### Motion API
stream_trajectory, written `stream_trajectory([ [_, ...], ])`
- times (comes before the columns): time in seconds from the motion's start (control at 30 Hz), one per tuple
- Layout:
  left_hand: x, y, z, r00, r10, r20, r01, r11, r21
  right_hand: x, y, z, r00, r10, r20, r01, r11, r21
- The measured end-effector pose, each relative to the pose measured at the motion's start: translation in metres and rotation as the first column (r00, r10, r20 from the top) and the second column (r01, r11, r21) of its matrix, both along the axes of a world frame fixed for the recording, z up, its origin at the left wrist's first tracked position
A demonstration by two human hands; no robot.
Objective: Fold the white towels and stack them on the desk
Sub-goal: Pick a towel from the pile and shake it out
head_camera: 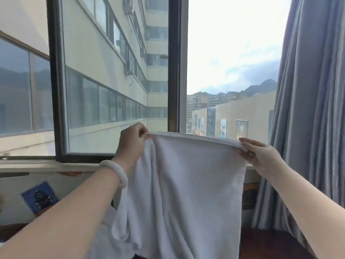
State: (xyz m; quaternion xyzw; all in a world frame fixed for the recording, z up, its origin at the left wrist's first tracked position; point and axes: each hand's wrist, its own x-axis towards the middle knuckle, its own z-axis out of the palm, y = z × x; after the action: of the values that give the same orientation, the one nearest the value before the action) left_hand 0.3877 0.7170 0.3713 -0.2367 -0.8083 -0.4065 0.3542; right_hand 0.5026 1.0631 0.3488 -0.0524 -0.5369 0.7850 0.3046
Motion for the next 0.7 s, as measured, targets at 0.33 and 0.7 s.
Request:
stream_trajectory([
  [0.33,-0.015,-0.007,-0.016,0.989,0.055,0.139,0.018,0.881,-0.473,0.006,0.02,-0.011,0.986,0.007,0.165,-0.018,0.997,0.07],
  [0.7,0.02,-0.017,-0.085,0.807,-0.254,0.533,0.517,0.739,-0.431,0.004,0.038,-0.043,0.978,0.017,0.208,-0.039,0.994,0.103],
])
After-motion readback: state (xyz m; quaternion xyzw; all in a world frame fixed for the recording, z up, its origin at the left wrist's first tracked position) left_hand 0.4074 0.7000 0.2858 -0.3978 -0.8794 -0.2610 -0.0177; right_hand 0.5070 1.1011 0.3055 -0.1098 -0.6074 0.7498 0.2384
